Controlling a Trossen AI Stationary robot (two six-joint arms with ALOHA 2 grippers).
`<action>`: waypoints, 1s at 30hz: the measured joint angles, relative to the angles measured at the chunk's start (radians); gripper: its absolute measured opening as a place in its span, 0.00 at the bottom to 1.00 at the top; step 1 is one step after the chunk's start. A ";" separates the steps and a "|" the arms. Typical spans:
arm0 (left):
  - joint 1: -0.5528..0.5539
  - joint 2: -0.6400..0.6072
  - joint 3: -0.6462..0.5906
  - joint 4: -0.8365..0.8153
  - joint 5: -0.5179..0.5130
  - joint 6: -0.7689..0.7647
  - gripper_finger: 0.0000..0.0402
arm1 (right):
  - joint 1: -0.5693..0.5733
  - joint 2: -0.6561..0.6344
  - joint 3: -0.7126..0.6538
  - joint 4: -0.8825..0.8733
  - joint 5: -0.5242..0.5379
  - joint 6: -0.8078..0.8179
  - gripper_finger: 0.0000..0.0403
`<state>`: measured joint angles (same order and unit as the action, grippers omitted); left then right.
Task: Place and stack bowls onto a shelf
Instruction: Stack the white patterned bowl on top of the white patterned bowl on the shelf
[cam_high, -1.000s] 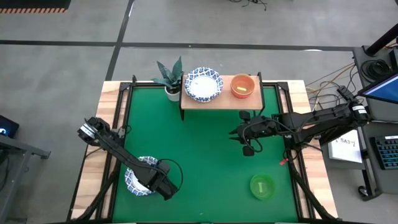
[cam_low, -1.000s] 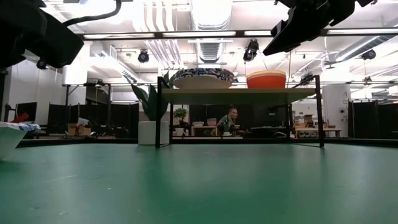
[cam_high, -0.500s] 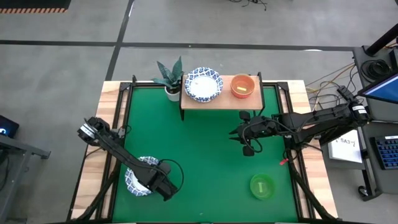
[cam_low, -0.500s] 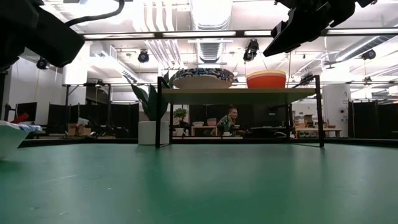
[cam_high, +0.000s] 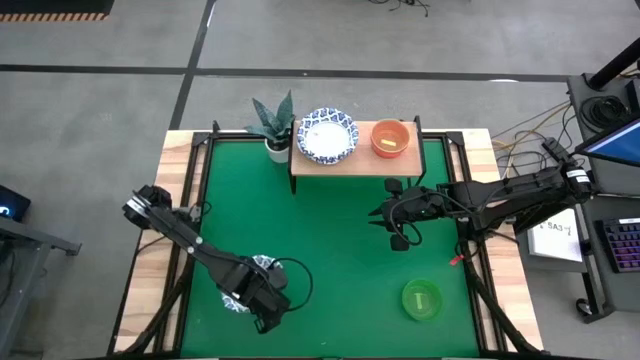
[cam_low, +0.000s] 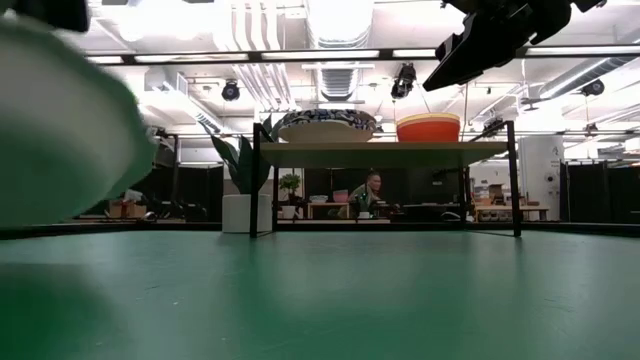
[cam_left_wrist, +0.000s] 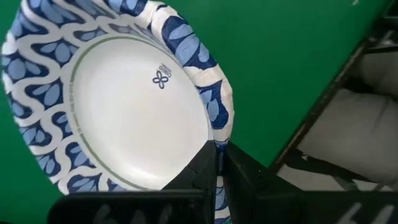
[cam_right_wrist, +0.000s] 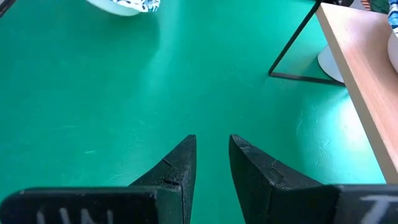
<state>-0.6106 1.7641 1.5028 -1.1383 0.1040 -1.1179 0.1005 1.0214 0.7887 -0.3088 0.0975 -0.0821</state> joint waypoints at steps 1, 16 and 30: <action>0.001 0.000 0.022 -0.022 0.000 0.006 0.00 | 0.000 0.000 0.000 0.000 0.000 0.000 0.21; 0.050 0.001 0.267 -0.079 -0.215 0.381 0.00 | 0.000 0.000 0.000 -0.007 0.000 -0.006 0.21; 0.333 0.002 0.442 -0.186 -0.436 1.048 0.00 | 0.000 -0.096 -0.011 -0.105 0.000 0.037 0.21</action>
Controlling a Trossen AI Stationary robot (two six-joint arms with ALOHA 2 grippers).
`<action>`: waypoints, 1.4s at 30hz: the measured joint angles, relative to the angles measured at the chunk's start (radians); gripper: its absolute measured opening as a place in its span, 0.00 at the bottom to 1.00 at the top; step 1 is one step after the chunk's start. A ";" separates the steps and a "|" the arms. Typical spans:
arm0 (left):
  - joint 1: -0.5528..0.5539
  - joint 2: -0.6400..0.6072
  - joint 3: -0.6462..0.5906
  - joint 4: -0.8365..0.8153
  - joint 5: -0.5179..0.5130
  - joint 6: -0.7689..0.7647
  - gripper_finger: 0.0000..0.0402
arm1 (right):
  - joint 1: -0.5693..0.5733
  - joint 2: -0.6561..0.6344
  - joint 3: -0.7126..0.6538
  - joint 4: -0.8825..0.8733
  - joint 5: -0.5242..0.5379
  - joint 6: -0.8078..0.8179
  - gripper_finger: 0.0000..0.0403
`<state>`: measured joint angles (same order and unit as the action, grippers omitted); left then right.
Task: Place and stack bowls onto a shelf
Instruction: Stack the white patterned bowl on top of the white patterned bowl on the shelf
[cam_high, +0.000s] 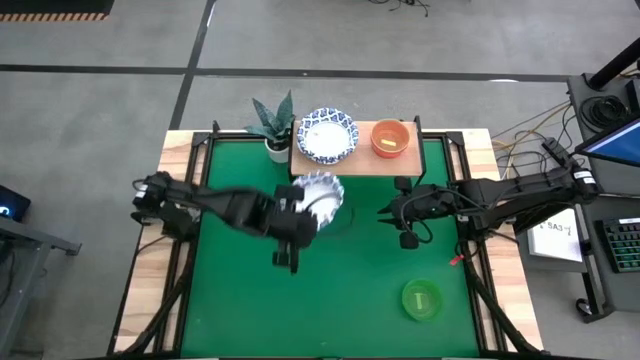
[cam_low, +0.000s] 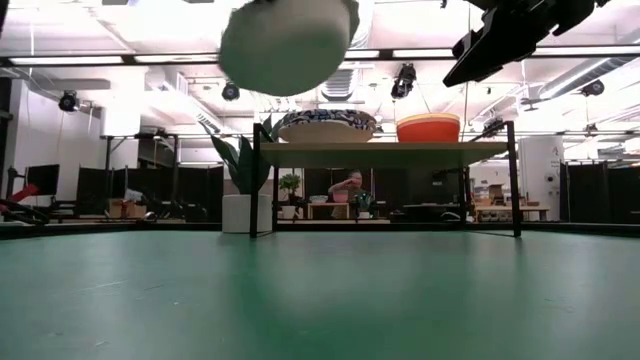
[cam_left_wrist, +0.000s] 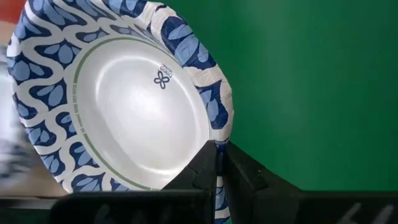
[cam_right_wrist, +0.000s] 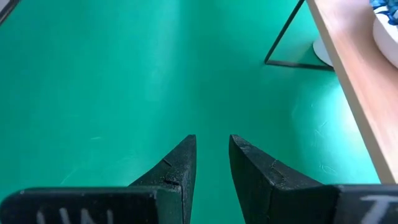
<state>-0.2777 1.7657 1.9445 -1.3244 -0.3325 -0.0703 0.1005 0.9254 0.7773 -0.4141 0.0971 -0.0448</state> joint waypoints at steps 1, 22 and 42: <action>0.029 0.000 0.011 0.000 0.000 0.040 0.00 | 0.000 -0.005 -0.003 0.001 0.000 0.000 0.21; 0.413 0.046 0.091 0.104 -0.002 0.520 0.00 | 0.000 -0.014 -0.021 0.003 0.000 0.000 0.21; 0.473 0.178 0.135 0.121 -0.122 0.603 0.14 | 0.000 -0.013 -0.028 0.003 0.008 -0.011 0.21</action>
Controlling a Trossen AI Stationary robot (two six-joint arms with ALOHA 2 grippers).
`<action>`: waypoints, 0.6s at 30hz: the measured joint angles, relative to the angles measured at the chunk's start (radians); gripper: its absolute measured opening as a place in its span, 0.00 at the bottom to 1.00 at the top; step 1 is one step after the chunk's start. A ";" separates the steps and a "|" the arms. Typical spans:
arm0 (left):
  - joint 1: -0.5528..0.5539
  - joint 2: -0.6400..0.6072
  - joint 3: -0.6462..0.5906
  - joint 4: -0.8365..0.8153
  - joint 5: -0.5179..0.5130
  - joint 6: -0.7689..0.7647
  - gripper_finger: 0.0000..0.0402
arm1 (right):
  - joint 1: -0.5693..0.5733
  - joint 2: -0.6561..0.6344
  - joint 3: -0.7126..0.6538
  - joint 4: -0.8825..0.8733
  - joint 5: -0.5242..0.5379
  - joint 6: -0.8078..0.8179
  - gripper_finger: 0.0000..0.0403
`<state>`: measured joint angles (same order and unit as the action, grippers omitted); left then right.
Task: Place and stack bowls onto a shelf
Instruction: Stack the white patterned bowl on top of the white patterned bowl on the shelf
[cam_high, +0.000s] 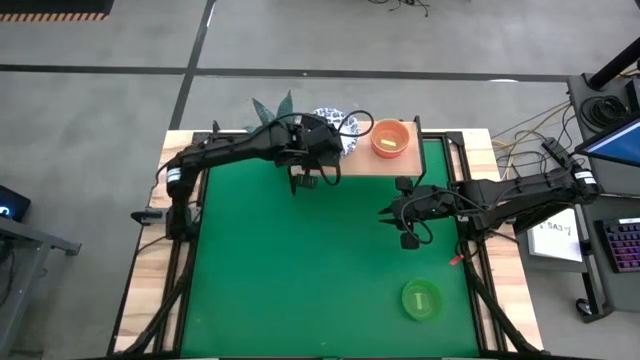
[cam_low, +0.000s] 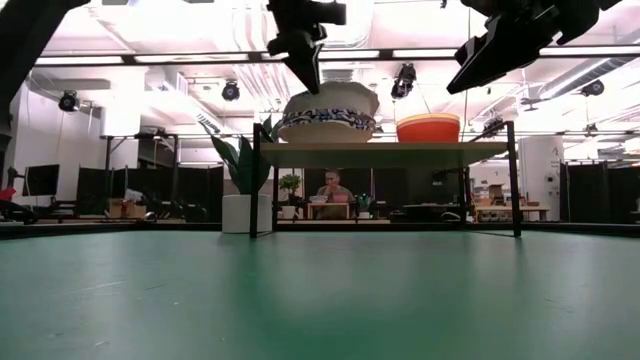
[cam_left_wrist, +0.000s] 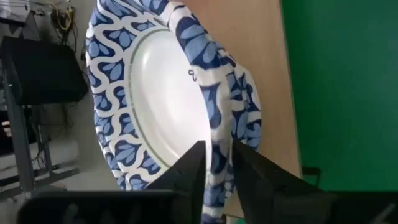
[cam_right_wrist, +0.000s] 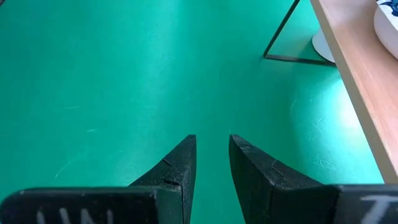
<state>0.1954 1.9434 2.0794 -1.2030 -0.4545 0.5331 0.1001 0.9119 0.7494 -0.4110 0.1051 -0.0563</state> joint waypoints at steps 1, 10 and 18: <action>0.002 0.008 0.006 0.003 0.000 0.000 0.16 | 0.000 0.000 0.000 0.000 0.000 0.000 0.21; 0.006 0.043 0.090 -0.033 0.000 -0.032 0.36 | 0.000 0.000 0.000 -0.001 0.000 0.004 0.21; -0.010 0.023 0.220 -0.045 0.111 -0.104 0.42 | 0.000 0.000 0.000 -0.001 0.000 0.005 0.21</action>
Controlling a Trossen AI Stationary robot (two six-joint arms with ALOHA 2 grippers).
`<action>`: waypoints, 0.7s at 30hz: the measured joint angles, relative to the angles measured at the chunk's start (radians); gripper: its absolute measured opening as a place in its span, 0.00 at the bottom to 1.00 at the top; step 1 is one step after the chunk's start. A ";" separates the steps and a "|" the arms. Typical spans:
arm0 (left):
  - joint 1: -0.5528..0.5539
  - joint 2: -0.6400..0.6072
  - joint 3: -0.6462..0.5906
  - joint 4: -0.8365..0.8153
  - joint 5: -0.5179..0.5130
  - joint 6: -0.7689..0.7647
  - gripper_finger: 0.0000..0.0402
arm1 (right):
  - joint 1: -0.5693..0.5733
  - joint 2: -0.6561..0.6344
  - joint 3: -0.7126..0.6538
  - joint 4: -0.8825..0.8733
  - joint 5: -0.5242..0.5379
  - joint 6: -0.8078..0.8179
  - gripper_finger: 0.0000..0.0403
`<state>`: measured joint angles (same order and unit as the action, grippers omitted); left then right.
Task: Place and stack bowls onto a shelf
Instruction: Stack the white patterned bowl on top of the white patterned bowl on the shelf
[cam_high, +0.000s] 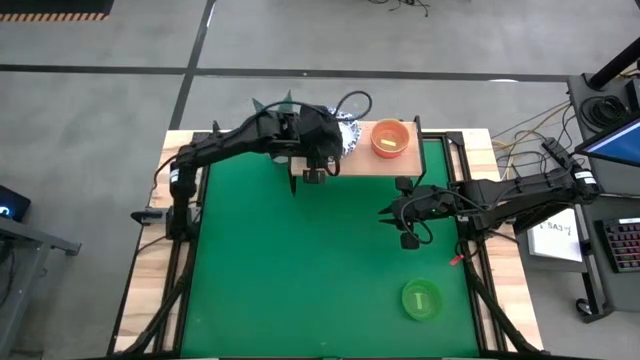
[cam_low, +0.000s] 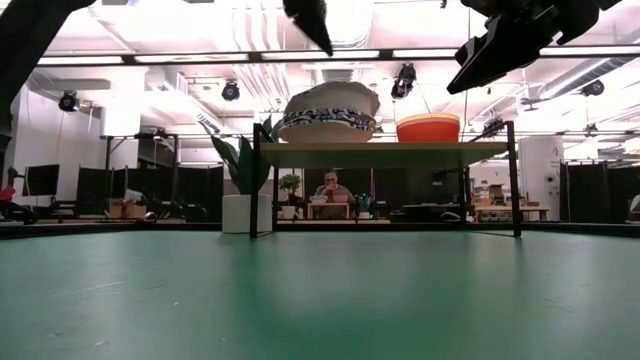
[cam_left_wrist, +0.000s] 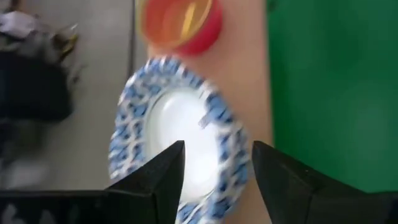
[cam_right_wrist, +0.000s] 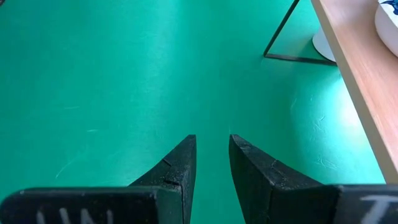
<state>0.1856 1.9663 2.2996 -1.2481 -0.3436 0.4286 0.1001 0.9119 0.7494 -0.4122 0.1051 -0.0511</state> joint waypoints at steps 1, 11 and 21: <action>0.000 0.000 0.014 0.005 0.039 -0.015 0.42 | 0.000 0.000 0.000 0.000 0.000 0.006 0.21; 0.012 0.000 -0.045 0.157 0.039 -0.047 0.07 | 0.000 0.000 -0.010 -0.002 -0.001 0.017 0.21; 0.033 0.000 -0.200 0.257 0.002 -0.089 0.01 | 0.000 0.000 -0.024 -0.002 -0.001 0.033 0.21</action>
<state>0.2189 1.9663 2.0997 -0.9915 -0.3418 0.3399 0.1001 0.9123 0.7258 -0.4142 0.1043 -0.0179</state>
